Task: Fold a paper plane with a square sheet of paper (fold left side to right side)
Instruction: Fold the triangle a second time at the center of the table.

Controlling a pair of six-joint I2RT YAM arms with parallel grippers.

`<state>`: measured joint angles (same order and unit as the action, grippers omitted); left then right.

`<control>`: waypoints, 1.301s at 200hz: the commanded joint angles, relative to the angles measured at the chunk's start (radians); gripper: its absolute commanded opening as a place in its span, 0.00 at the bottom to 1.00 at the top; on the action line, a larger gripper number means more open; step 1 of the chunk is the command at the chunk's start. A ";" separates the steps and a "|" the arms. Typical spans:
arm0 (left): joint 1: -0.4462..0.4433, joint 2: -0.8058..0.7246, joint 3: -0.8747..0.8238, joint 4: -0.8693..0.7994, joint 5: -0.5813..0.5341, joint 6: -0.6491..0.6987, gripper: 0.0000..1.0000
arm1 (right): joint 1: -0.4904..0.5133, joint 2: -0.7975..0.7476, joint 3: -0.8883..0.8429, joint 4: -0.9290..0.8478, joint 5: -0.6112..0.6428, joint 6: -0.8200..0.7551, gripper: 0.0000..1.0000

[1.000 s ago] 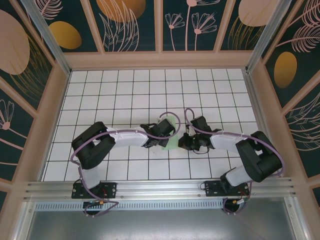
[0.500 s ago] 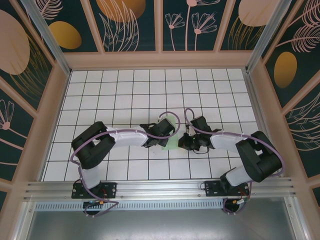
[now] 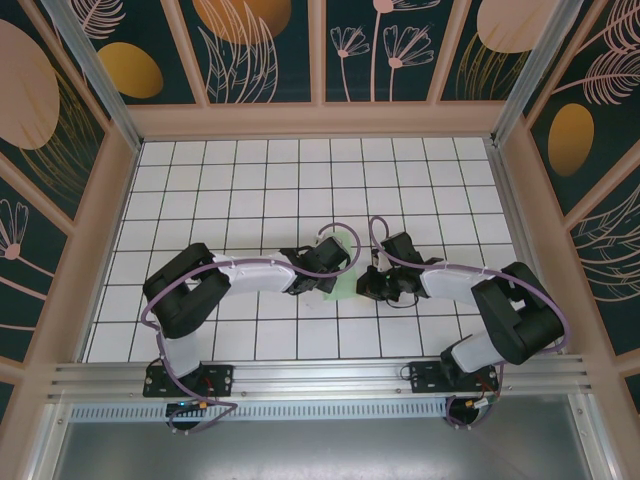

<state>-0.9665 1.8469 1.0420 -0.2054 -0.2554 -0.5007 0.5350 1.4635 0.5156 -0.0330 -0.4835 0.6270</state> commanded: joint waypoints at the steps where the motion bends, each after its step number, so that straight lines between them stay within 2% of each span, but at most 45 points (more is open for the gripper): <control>1: 0.010 -0.014 0.021 0.020 -0.016 0.015 0.10 | 0.006 0.033 -0.011 -0.074 0.057 -0.023 0.10; 61: 0.009 -0.019 0.022 0.011 -0.039 0.013 0.11 | 0.006 0.036 -0.012 -0.071 0.057 -0.023 0.10; 135: 0.011 -0.051 0.012 0.038 -0.011 0.023 0.12 | 0.006 0.042 -0.009 -0.072 0.056 -0.024 0.10; 260: 0.010 0.012 0.015 0.024 -0.017 0.014 0.12 | 0.006 0.046 -0.003 -0.078 0.054 -0.029 0.10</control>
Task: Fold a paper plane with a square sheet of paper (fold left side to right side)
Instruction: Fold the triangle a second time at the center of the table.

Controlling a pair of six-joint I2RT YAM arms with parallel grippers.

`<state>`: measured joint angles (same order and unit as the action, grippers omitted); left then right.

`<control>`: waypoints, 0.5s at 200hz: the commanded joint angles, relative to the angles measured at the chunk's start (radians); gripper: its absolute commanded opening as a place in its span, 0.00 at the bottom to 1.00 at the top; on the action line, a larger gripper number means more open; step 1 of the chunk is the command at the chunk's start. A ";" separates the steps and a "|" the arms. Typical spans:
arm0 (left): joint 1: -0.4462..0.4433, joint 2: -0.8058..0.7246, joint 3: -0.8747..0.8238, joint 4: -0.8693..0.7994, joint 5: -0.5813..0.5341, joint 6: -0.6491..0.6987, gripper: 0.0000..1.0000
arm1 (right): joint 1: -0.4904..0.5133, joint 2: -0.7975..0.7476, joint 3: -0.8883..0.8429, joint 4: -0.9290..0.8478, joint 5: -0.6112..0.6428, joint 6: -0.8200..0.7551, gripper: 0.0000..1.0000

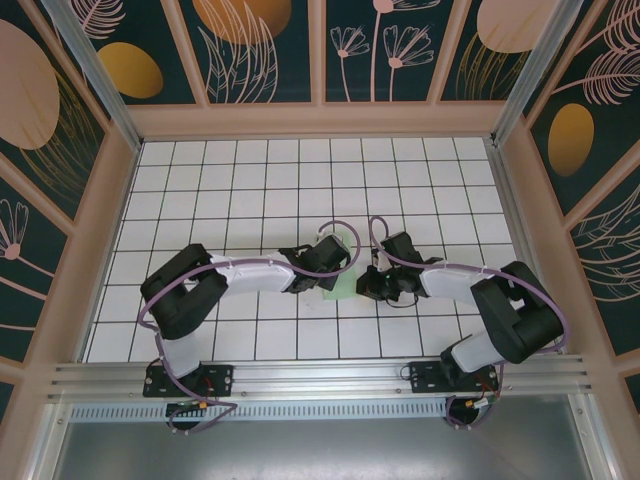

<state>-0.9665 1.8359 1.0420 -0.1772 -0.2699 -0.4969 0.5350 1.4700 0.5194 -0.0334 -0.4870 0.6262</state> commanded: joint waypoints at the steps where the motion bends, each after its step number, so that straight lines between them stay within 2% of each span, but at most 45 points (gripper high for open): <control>1: 0.010 0.023 0.015 -0.003 -0.003 0.011 0.12 | 0.006 0.040 -0.007 -0.077 0.057 -0.028 0.10; 100: 0.009 0.037 -0.003 0.001 -0.006 -0.002 0.12 | 0.006 0.032 -0.009 -0.079 0.058 -0.029 0.11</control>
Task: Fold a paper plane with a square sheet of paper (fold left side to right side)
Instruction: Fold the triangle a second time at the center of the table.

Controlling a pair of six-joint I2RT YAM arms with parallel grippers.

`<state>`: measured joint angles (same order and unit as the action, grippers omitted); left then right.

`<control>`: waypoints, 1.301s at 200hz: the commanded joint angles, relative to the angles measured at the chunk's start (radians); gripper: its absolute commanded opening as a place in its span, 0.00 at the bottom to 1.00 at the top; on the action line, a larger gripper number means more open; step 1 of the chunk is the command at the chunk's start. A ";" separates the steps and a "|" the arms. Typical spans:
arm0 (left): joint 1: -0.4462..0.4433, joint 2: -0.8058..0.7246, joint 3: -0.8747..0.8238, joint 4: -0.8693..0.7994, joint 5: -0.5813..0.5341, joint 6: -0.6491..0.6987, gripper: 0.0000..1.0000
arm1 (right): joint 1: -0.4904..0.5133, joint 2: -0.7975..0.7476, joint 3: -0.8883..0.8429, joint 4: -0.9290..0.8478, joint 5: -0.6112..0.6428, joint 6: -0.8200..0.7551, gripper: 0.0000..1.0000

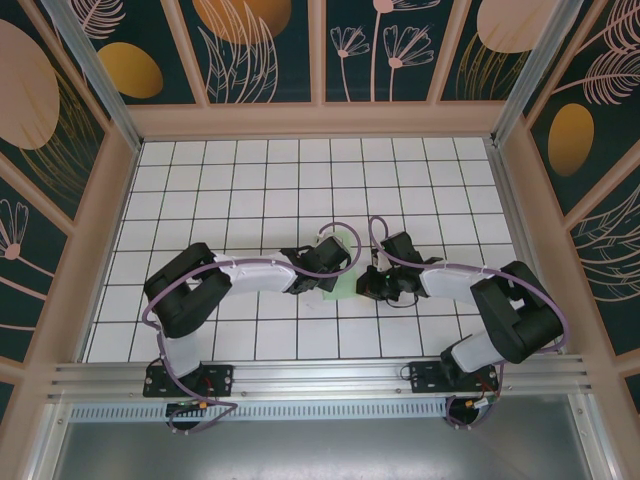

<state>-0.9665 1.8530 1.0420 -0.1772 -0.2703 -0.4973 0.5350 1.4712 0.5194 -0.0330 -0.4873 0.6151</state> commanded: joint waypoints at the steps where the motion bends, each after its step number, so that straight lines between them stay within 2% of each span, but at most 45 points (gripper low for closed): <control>1: 0.009 0.020 -0.003 0.002 -0.006 -0.001 0.12 | 0.006 0.032 -0.009 -0.079 0.059 -0.018 0.11; 41: 0.009 0.029 -0.012 0.008 0.002 -0.004 0.12 | 0.006 -0.011 -0.003 -0.058 0.019 -0.014 0.15; 71: 0.010 0.033 -0.017 0.012 0.010 -0.007 0.12 | -0.008 -0.098 0.016 -0.062 0.003 -0.009 0.26; 94: 0.010 0.035 -0.016 0.015 0.018 -0.007 0.12 | -0.046 -0.163 0.015 -0.061 -0.017 0.005 0.29; 122: 0.012 0.034 -0.017 0.020 0.020 -0.009 0.11 | -0.071 -0.165 0.002 0.030 -0.074 0.063 0.27; 165: 0.010 0.033 -0.019 0.020 0.022 -0.007 0.11 | -0.074 -0.075 0.021 0.214 -0.122 0.175 0.16; 260: 0.009 0.034 -0.010 0.019 0.022 -0.006 0.11 | -0.043 0.102 0.114 0.275 -0.133 0.197 0.13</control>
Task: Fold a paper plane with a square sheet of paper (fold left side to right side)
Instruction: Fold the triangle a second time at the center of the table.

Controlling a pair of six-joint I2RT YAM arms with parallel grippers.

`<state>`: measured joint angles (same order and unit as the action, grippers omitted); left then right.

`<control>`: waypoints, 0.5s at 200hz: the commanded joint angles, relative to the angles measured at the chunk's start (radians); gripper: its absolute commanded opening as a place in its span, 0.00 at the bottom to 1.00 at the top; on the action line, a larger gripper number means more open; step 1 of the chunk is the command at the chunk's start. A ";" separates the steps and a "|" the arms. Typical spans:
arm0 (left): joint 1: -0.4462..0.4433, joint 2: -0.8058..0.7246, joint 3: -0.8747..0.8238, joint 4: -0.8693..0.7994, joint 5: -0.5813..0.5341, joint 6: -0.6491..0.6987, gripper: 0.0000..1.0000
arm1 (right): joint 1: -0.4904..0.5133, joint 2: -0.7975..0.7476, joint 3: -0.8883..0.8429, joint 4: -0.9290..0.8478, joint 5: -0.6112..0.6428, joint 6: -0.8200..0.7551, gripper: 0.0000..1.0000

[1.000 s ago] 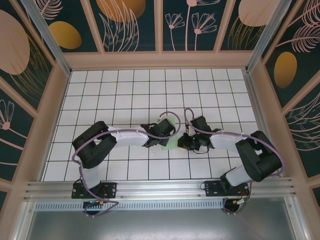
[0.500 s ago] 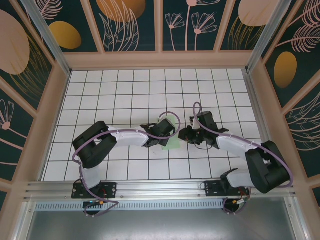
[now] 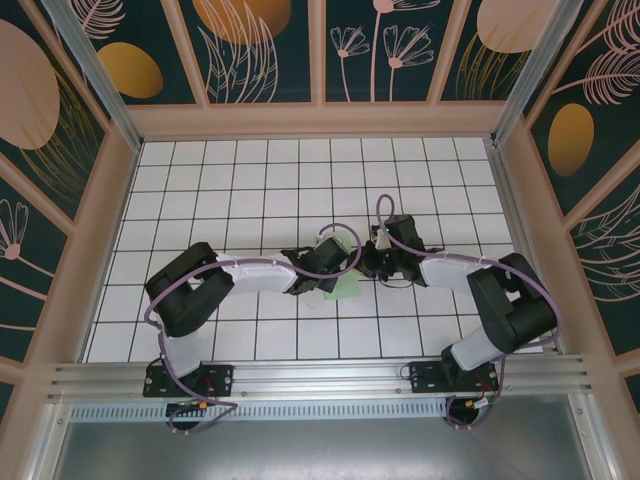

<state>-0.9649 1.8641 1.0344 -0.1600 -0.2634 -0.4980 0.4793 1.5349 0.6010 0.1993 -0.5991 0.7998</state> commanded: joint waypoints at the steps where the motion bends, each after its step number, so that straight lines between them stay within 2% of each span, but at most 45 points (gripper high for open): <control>1: 0.008 0.023 -0.002 0.002 0.015 -0.004 0.11 | 0.013 0.039 0.032 0.044 -0.021 0.012 0.13; 100: 0.008 0.023 0.000 -0.009 0.004 -0.007 0.11 | 0.028 0.115 0.072 0.032 -0.016 -0.015 0.13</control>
<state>-0.9638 1.8641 1.0344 -0.1600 -0.2623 -0.4980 0.4995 1.6432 0.6506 0.2218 -0.6037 0.7986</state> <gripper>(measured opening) 0.107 0.132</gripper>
